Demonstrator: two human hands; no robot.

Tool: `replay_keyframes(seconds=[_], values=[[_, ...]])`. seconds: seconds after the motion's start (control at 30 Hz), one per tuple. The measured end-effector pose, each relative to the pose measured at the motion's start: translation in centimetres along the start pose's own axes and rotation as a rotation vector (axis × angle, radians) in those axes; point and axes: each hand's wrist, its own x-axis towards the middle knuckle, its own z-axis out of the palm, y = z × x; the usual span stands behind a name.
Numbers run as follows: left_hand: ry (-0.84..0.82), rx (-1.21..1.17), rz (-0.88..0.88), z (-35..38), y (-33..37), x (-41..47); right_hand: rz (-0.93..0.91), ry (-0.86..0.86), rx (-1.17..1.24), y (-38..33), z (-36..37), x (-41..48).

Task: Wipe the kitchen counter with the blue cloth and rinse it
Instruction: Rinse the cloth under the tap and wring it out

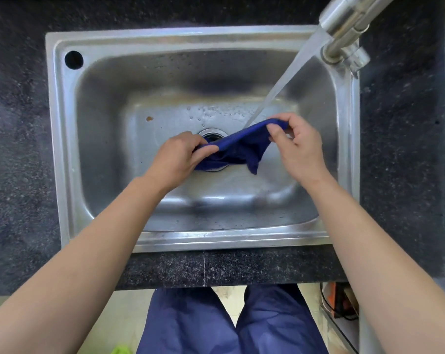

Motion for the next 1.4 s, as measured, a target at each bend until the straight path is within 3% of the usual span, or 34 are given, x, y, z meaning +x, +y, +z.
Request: replay_keyframes(seconds=[0.07, 0.2, 0.27, 0.33, 0.37, 0.47, 0.53, 0.57, 0.73, 0.87, 0.93, 1.03, 1.13, 1.3, 1.4], values=[[0.070, 0.023, 0.057, -1.2, 0.5, 0.8, -0.065, 0.054, -0.008, -0.9, -0.4, 0.4], [0.573, 0.031, 0.218, -3.6, 2.9, 1.4, -0.295, 0.220, -0.008, -2.7, -0.9, 0.1], [0.664, 0.021, 0.254, -3.8, 3.8, 0.9, -0.386, 0.259, -0.034, -3.0, -1.4, -0.3], [0.576, 0.013, 0.236, -2.9, 3.4, 0.2, -0.405, 0.222, -0.104, -2.4, -1.6, -0.5], [0.440, 0.010, 0.193, -2.1, 2.7, -0.2, -0.355, 0.147, -0.171, -1.7, -1.6, -0.6], [-0.115, 0.033, -0.018, 0.5, -0.2, -1.1, 0.035, -0.360, -0.474, 1.0, -1.2, -0.6], [-0.272, 0.064, -0.138, 1.8, -1.7, -1.6, 0.230, -0.632, -0.616, 2.8, -0.6, -0.8], [-0.257, 0.064, -0.177, 2.2, -2.2, -1.6, 0.248, -0.661, -0.658, 3.2, -0.1, -0.9], [-0.059, 0.210, -0.288, 3.8, -3.3, -0.7, 0.038, -0.433, -0.732, 4.8, 3.4, 0.0], [-0.013, 0.149, -0.388, 4.9, -4.0, 0.2, 0.081, -0.262, -0.762, 5.4, 5.8, 0.3], [-0.046, 0.186, -0.429, 5.5, -4.2, 0.4, 0.130, -0.278, -0.745, 5.9, 6.3, 0.3], [-0.111, 0.179, -0.466, 6.0, -4.5, 0.6, 0.266, -0.475, -0.620, 6.3, 6.3, 0.6], [0.042, 0.037, -0.393, 5.4, -4.7, 1.2, 0.245, -0.471, -0.645, 5.4, 5.2, 1.3], [0.273, -0.505, -0.363, 1.4, -3.1, 3.5, 0.009, -0.177, -0.415, 2.2, 2.5, 2.7], [0.425, -0.593, -0.273, -1.0, -2.2, 4.1, -0.075, 0.044, -0.268, 1.0, 1.1, 2.9]])
